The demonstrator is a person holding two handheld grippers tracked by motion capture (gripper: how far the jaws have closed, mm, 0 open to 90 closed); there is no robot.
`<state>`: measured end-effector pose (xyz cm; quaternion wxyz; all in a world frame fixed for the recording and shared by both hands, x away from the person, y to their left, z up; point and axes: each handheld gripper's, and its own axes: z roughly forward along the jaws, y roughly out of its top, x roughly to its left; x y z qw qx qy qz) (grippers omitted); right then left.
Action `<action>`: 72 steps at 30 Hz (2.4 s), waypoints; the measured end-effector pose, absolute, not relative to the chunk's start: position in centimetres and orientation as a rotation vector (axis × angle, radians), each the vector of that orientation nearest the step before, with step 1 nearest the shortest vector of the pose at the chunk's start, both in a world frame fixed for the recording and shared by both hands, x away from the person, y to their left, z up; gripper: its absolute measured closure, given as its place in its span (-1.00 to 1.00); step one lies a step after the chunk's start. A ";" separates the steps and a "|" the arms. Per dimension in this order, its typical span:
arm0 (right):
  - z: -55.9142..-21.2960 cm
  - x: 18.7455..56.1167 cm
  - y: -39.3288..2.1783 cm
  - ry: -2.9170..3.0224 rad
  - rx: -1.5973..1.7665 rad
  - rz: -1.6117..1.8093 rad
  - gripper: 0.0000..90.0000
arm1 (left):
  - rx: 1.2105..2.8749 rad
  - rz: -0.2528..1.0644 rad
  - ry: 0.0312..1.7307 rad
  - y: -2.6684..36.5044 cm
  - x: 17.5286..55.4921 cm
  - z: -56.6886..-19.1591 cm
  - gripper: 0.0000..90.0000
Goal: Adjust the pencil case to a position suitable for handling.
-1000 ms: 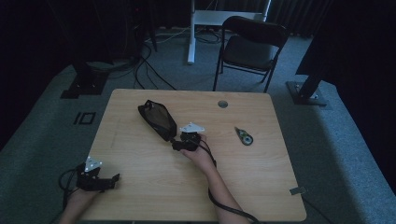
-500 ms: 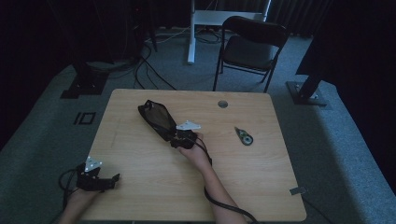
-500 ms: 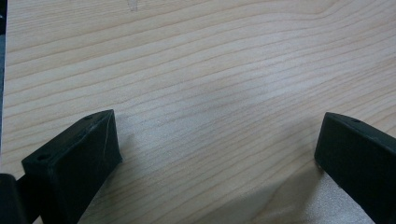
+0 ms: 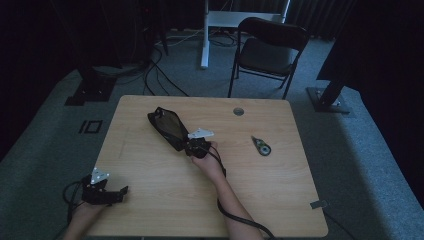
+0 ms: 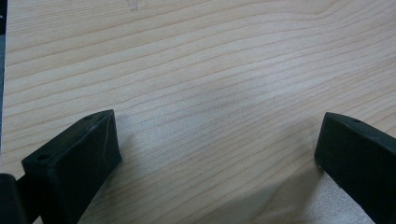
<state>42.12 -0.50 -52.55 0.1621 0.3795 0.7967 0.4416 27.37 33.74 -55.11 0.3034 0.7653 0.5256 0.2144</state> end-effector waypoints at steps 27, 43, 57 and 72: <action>-52.7 40.8 -3.5 2.254 1.127 1.266 0.62 | 2.028 0.568 1.393 33.7 27.4 -55.1 -1.00; -52.5 39.5 -6.3 2.240 1.149 1.248 0.62 | 2.028 0.568 1.393 33.7 27.4 -55.1 -1.00; -52.5 38.2 -9.3 2.209 1.184 1.235 0.62 | 2.027 0.569 1.392 33.7 27.4 -55.1 -1.00; -52.6 36.5 -12.8 2.173 1.221 1.219 0.62 | 2.026 0.569 1.392 33.7 27.4 -55.1 -1.00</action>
